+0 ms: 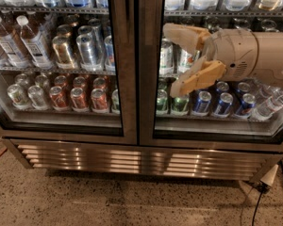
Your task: Open left fridge door
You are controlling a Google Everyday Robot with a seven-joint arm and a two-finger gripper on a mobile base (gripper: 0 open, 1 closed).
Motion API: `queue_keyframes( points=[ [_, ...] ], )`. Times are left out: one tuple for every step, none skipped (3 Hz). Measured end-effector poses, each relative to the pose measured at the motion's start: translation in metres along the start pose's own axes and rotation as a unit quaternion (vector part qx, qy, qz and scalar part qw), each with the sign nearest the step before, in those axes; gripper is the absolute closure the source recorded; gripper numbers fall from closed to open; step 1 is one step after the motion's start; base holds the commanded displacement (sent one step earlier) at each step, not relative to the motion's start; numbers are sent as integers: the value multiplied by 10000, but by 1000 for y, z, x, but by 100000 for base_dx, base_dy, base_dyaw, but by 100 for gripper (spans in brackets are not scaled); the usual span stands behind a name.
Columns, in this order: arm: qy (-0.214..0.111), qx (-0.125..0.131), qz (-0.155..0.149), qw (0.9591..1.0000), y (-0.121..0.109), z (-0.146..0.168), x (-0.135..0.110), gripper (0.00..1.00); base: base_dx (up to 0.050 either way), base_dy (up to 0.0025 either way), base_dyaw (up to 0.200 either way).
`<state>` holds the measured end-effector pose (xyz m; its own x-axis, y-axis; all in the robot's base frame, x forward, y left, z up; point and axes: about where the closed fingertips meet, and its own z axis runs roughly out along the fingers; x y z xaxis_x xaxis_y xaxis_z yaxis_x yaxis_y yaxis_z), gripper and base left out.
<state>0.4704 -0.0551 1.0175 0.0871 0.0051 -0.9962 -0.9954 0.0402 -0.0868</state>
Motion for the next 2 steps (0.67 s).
queue_keyframes(
  points=[
    [84, 154, 30, 9998, -32, 14, -12, 0, 0, 0, 0],
    [298, 286, 88, 9991, -65, 33, -19, 0, 0, 0, 0]
  ],
)
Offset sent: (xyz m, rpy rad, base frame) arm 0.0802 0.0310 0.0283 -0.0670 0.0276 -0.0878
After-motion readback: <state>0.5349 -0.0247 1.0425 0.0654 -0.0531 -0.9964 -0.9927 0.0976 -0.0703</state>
